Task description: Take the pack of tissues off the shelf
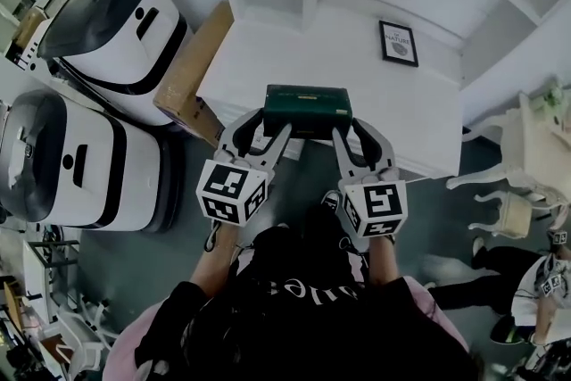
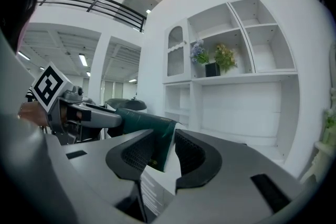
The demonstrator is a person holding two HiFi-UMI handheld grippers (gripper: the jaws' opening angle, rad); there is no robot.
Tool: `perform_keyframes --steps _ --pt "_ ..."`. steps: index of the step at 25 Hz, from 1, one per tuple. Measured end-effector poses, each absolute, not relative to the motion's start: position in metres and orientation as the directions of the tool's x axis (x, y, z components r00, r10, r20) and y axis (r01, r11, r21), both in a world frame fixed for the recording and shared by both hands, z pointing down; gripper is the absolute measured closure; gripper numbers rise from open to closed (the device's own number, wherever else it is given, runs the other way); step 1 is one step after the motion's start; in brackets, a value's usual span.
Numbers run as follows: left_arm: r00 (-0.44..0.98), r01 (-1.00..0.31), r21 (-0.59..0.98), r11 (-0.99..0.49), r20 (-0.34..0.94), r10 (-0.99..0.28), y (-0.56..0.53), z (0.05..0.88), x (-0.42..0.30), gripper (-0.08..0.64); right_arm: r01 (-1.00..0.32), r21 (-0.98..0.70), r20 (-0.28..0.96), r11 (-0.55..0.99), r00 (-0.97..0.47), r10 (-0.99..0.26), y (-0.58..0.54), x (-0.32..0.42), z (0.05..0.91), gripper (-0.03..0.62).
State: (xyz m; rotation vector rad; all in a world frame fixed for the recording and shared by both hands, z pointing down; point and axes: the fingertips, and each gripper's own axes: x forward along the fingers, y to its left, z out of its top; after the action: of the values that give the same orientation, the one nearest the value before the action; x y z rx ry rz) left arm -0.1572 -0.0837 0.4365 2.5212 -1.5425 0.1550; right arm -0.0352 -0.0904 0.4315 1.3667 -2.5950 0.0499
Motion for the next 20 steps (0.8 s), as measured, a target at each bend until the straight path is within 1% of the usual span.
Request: perform_keyframes --steps 8,20 --pt "0.458 -0.887 0.133 -0.442 0.152 -0.876 -0.022 0.438 -0.208 0.350 -0.816 0.097 0.200 0.570 -0.546 -0.814 -0.028 -0.086 0.428 0.446" --pt "0.451 -0.889 0.157 -0.429 0.143 -0.881 -0.015 0.438 -0.211 0.350 -0.809 0.127 0.203 0.574 -0.545 -0.813 -0.023 -0.089 0.424 0.446"
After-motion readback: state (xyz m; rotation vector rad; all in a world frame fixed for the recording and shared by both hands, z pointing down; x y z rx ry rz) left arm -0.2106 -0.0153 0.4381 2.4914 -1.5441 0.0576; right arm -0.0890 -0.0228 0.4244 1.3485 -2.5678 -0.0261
